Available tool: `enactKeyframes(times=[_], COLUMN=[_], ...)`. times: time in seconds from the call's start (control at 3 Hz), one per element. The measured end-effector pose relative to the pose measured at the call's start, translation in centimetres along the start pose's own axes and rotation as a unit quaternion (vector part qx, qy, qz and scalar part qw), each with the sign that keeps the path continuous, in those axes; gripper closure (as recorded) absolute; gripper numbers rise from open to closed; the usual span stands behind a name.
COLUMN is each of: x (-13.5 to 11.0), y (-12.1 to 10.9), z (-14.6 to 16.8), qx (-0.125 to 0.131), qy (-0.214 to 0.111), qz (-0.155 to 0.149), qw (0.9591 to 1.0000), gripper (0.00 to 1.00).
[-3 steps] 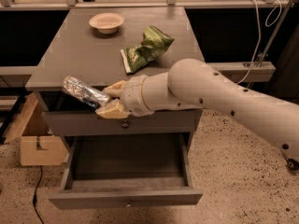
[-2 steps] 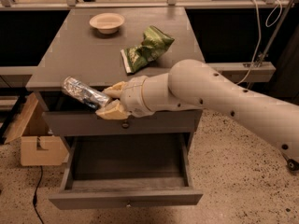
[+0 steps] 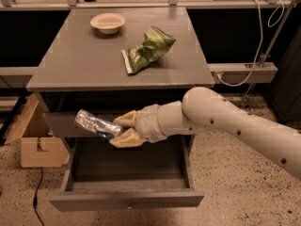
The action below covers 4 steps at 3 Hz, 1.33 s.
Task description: Place redbull can into middle drawer
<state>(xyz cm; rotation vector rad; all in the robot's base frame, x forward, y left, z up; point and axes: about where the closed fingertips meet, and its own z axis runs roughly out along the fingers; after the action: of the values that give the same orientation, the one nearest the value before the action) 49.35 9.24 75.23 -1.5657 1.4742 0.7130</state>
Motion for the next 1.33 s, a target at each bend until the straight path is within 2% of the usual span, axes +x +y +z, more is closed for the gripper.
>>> enactKeyframes(times=[0.33,0.67,1.0,1.33], x=[5.1,10.3,15.1,19.1], y=[2.3,3.3,3.3,2.9], z=[1.4,2.9,4.0,5.3], qx=[-0.033,-0.039,-0.017,-0.003], qy=[0.008,0.052,0.085,0.117], qz=[0.028,0.061,0.095,0.117], qw=[0.9990,0.9960,0.9917,0.9862], gripper=[1.00,1.00,1.00,1.00])
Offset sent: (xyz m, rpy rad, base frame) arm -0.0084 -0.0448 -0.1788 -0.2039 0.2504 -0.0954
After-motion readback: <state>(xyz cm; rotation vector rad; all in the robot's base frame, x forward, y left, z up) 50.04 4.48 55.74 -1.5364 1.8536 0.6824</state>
